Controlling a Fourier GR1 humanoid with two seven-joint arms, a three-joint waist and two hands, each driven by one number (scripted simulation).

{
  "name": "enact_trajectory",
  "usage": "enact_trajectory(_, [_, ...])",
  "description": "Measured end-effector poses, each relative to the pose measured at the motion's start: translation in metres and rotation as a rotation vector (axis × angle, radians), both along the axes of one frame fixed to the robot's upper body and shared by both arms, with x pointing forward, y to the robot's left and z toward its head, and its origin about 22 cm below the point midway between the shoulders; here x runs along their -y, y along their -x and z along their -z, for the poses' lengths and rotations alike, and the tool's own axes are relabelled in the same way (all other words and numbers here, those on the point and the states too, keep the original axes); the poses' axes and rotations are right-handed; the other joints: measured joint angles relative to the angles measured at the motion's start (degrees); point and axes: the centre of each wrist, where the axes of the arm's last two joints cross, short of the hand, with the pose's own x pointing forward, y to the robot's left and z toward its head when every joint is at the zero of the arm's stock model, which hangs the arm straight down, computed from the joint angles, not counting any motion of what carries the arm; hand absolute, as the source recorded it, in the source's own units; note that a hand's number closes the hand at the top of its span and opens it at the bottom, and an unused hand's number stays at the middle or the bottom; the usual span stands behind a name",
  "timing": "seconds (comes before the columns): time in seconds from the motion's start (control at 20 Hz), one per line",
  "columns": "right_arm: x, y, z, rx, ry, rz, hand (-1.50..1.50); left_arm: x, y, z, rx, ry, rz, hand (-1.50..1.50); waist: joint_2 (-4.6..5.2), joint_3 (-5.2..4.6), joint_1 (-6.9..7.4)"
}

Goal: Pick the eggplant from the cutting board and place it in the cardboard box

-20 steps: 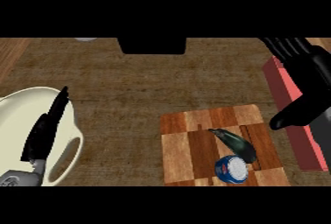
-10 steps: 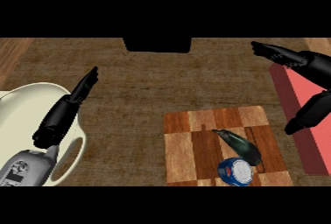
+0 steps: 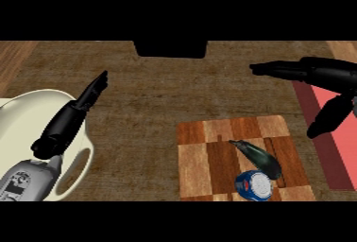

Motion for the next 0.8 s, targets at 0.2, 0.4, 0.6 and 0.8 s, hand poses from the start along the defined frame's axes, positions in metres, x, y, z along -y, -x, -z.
enact_trajectory(0.2, [-0.028,0.005,-0.005,0.037,0.180,-0.097,-1.50,-0.006,-0.002,0.000,-0.010,-0.005,-0.010,0.00,-0.29,-0.06,-0.64])
enact_trajectory(0.4, [-0.053,0.014,-0.001,0.071,0.318,-0.174,-1.50,-0.009,-0.005,-0.005,-0.007,-0.002,-0.026,0.00,-0.54,-0.09,-1.43])
enact_trajectory(0.6, [-0.070,0.031,0.004,0.092,0.414,-0.223,-1.50,-0.013,-0.006,-0.001,-0.011,0.001,-0.041,0.00,-0.71,-0.10,-2.27])
enact_trajectory(0.8, [-0.078,0.044,0.017,0.073,0.490,-0.228,-1.50,-0.012,-0.002,0.005,-0.015,0.002,-0.039,0.00,-0.75,-0.09,-2.49])
